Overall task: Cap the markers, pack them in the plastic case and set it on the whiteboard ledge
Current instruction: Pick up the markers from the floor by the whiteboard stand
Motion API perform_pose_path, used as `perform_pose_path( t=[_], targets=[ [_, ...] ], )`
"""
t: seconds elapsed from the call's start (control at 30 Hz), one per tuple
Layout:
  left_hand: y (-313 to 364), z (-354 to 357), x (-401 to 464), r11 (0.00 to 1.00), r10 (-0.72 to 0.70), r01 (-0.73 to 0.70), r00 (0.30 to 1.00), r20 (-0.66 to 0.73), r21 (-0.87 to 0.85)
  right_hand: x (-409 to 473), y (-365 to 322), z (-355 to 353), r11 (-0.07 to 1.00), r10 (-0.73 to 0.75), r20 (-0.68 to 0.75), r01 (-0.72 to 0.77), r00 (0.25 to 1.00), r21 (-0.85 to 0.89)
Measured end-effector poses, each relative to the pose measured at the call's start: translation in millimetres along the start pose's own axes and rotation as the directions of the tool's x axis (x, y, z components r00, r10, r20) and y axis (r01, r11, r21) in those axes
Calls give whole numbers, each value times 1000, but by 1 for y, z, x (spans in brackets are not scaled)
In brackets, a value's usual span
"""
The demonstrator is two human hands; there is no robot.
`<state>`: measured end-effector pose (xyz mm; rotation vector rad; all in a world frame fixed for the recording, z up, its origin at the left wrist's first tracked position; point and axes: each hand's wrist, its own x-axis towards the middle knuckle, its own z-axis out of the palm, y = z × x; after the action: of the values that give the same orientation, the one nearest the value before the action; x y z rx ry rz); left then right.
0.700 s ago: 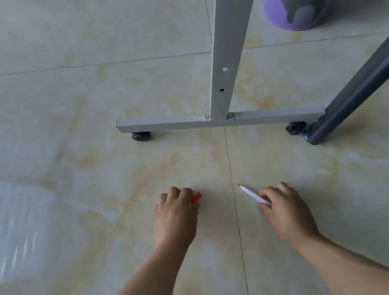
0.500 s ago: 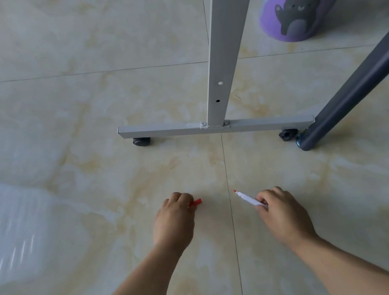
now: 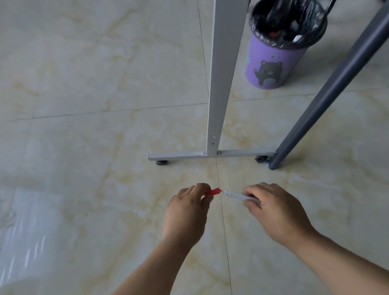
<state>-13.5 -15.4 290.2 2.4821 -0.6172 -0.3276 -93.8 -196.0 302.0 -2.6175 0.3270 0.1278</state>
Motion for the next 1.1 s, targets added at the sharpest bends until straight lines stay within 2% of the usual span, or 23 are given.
perform_pose_path(
  t=[0.2,0.37,0.57,0.73,0.87,1.1],
  targets=[
    [28,-47,0,999,42,-42,999,-23,4,-5,-23,-51,999,-31,-42,29,999,-42],
    [42,-71,-2,985,161,-160,987,-14,72,-14,-33,-78,993,-79,-28,76,997,-92],
    [63,-91,-7,916,361,-371,928,90,153,-31,-37,-112,985,-135,-19,133,991,-107],
    [94,-106,-11,909,401,-409,911,100,83,-42,-48,-140,990,-138,-27,137,990,-29],
    [128,-132,-13,868,471,-488,868,158,94,-57,-55,-181,988,-153,-43,152,987,-25],
    [202,-203,-9,789,587,-602,798,139,125,-78,-79,-264,988,-155,-154,157,976,1]
  ],
)
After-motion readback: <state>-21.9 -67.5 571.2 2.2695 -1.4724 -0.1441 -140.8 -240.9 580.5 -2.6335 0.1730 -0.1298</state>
